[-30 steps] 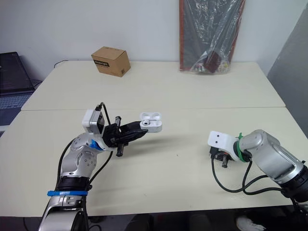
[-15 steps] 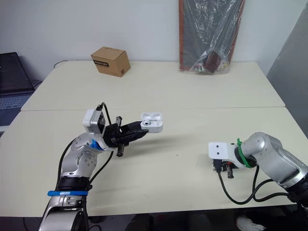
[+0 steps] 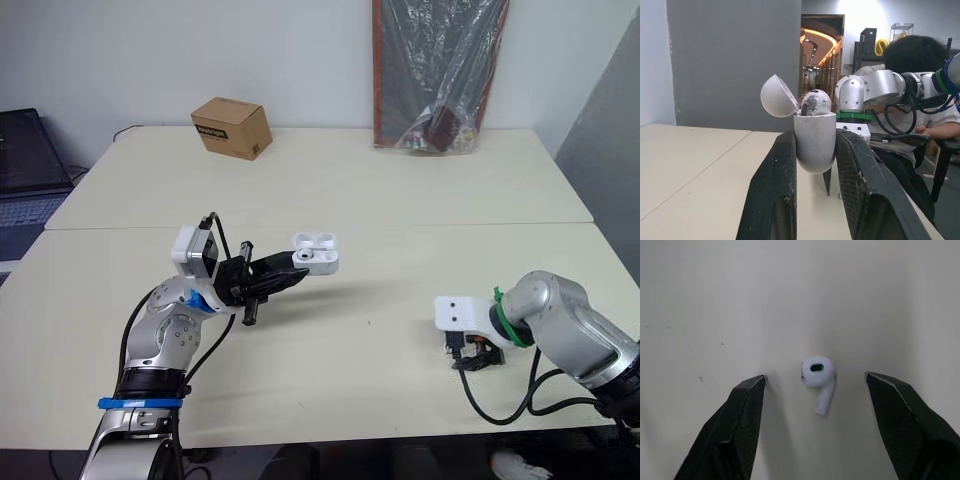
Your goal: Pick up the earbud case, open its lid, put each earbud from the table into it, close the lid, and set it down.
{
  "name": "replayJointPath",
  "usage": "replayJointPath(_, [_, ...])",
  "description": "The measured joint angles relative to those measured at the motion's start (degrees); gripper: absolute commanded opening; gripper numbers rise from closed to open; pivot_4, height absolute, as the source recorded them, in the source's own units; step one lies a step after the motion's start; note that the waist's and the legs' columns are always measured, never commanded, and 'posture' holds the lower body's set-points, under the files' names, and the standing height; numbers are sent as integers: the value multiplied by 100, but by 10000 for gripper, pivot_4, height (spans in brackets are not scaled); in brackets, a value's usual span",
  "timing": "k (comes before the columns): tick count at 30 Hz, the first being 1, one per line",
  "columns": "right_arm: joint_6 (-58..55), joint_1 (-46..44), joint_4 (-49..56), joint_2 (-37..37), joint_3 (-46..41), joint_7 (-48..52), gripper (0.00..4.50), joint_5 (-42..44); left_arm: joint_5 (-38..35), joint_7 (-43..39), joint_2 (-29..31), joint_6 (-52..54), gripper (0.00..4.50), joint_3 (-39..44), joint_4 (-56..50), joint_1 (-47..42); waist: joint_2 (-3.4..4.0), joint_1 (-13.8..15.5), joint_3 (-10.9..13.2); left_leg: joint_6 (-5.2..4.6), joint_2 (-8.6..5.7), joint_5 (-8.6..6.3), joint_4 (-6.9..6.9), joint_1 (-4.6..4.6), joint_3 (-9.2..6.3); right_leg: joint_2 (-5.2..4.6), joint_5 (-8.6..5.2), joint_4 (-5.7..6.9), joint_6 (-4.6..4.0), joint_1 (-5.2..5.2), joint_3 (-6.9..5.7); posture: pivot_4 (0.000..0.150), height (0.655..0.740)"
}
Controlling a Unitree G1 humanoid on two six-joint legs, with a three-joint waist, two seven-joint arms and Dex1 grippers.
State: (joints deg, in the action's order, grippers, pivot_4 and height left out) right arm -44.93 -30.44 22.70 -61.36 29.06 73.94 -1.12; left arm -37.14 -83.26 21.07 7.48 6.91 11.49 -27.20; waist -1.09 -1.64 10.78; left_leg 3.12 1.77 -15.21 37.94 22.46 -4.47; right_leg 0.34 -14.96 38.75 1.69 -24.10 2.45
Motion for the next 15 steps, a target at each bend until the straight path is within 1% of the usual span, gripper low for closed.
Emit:
replayJointPath(5, [-1342, -470, 463, 157, 474, -57, 31822, -106, -4, 5, -7, 3, 7903, -8, 0, -7, 0, -6, 0, 0, 0, 0, 1, -6, 0, 0, 0, 10, 0, 0, 0, 1500, 7400])
replayJointPath(10, [-2064, -760, 700, 158, 855, -195, 31822, -203, -4, 9, -13, 2, 7903, -17, 0, -7, 0, -5, 0, 0, 0, 0, 1, -5, 1, 0, 0, 10, 0, 0, 1, 1500, 7400])
replayJointPath(15, [-2386, -973, 758, 157, 1124, -342, 31822, -218, -4, 16, -17, 3, 7903, -29, 0, -7, 0, -7, 0, 0, 0, 0, 1, -5, 0, 0, 0, 10, 0, -1, 0, 1500, 7400])
